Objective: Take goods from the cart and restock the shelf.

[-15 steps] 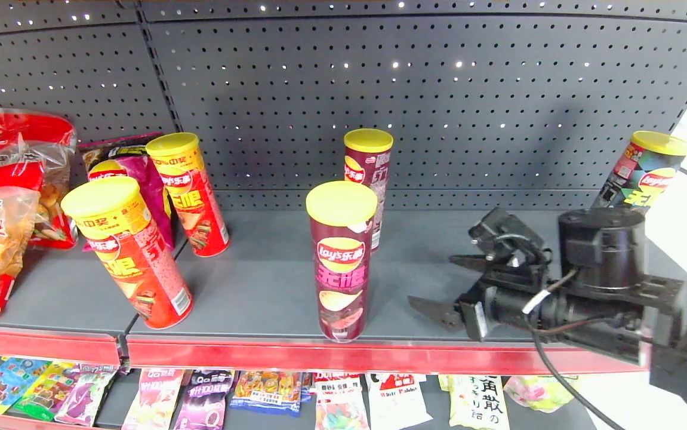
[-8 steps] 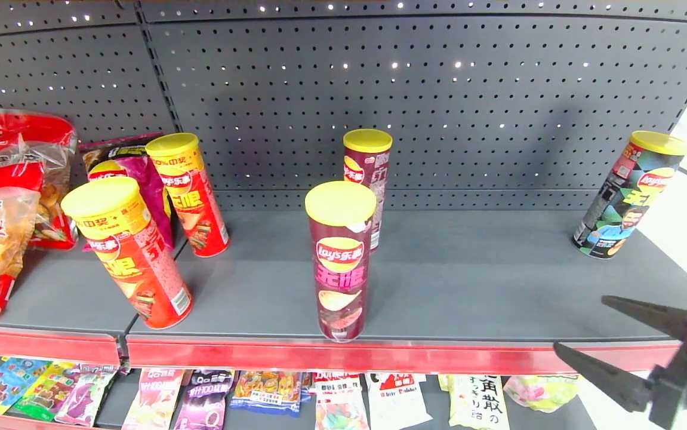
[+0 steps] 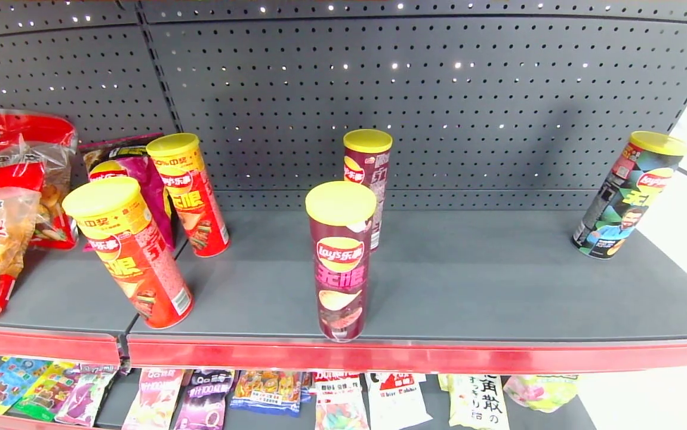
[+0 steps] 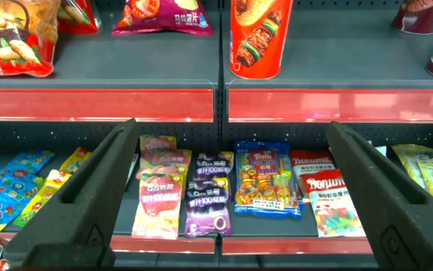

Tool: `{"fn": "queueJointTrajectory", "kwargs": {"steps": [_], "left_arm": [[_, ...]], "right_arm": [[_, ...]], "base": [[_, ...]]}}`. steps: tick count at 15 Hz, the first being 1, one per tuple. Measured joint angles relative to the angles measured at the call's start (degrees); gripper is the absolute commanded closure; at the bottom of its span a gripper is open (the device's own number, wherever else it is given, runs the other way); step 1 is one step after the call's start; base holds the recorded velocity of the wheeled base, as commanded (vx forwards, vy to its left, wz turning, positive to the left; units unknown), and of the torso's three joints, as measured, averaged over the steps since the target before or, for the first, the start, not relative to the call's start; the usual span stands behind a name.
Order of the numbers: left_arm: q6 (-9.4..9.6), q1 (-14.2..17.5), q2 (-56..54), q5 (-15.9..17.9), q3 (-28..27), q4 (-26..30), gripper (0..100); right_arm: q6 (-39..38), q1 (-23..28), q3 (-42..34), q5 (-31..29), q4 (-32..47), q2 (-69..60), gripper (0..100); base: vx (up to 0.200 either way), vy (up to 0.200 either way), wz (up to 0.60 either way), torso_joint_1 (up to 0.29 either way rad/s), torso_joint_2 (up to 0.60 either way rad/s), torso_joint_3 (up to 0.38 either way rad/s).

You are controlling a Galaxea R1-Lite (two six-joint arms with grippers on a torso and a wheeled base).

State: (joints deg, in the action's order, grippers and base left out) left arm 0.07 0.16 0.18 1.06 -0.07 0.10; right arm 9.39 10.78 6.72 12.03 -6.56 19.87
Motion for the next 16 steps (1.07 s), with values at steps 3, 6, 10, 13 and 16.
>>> {"fn": "queueJointTrajectory", "kwargs": {"steps": [3, 6, 10, 13, 16], "left_arm": [[0.0, 0.0, 0.0, 0.0, 0.0, 0.0, 0], [-0.02, 0.02, 0.0, 0.0, 0.0, 0.0, 0], [0.0, -0.02, 0.0, 0.0, 0.0, 0.0, 0], [0.0, 0.0, 0.0, 0.0, 0.0, 0.0, 0], [0.04, 0.02, 0.0, 0.06, 0.0, -0.02, 0]], "right_arm": [[-0.96, 1.21, -4.71, -2.32, 0.54, -10.12, 0], [-1.89, 1.49, -6.14, -4.12, 4.13, -13.31, 0], [-4.9, -0.5, -6.21, 0.77, 4.6, -14.2, 0], [-5.8, -5.52, -5.95, 0.01, 4.75, -14.42, 0], [-8.48, -6.7, -6.25, -12.92, 4.33, -14.73, 0]], "base": [[0.0, 0.0, 0.0, 0.0, 0.0, 0.0], [0.0, 0.0, 0.0, 0.0, 0.0, 0.0], [0.0, 0.0, 0.0, 0.0, 0.0, 0.0], [0.0, 0.0, 0.0, 0.0, 0.0, 0.0], [0.0, 0.0, 0.0, 0.0, 0.0, 0.0]]}}
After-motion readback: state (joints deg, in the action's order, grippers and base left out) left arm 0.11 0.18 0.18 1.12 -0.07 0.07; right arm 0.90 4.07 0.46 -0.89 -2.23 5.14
